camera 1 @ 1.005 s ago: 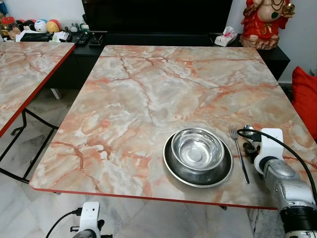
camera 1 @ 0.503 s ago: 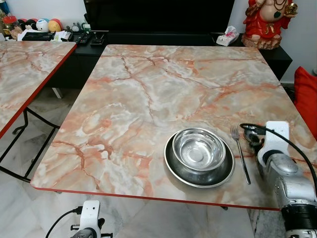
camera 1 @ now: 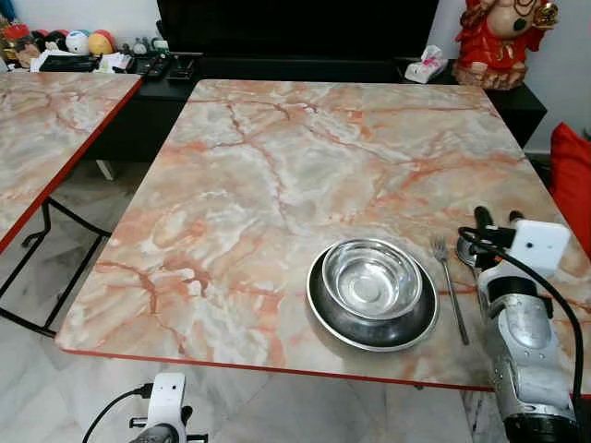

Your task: Setting the table

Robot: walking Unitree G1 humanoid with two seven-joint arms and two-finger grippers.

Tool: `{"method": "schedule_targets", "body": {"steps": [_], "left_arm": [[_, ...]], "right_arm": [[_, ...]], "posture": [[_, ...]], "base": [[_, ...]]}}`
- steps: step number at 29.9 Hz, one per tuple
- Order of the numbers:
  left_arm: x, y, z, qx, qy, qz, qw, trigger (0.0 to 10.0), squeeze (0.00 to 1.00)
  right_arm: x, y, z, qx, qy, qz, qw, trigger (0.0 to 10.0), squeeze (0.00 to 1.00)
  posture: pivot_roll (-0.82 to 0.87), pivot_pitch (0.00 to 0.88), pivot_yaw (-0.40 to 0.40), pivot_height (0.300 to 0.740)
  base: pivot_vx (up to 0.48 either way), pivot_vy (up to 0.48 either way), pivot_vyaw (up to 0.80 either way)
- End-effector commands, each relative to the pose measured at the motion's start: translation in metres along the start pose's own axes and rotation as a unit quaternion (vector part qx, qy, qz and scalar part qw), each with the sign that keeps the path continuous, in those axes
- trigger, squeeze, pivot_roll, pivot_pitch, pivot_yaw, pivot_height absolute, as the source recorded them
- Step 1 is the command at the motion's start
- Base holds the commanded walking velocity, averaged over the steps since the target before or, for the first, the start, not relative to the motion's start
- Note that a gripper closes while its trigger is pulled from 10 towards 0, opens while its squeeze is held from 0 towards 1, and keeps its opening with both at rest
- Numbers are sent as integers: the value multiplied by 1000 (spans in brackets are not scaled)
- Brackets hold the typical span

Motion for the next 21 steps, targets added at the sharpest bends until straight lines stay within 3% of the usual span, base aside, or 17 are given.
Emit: {"method": "schedule_targets", "body": {"steps": [1, 3, 11, 21], "left_arm": [[2, -15, -3, 22, 4, 2, 1000, 10000, 0], [3, -16, -3, 24, 6, -1, 1000, 10000, 0], [9, -11, -2, 15, 10, -1, 1000, 10000, 0], [6, -11, -2, 16, 12, -8, 1000, 10000, 0]], "right_arm": [[-3, 8, -2, -19, -6, 5, 1000, 10000, 0], [-3, 8, -2, -20, -8, 7, 1000, 10000, 0], [8, 7, -1, -31, 2, 19, 999, 10000, 0], [17, 12, 6, -38, 11, 28, 999, 10000, 0]], "posture": [[30, 0, 9, 740], [30, 0, 7, 740], [35, 0, 21, 740], [51, 22, 4, 740]], "base": [[0, 0, 0], [0, 0, 0], [0, 475, 0], [0, 480, 0]]}}
Point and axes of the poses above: a point about 5 cm out from each wrist's last joint towards the gripper, its own z axis pointing out of the wrist towards the gripper, its own y axis along the axis of the wrist's last joint, x = y × z, the point moved 4 cm from there along z, pointing out of the wrist towards the gripper, and after that the axes turned 14 degrees about z, right-handed, at the moved point
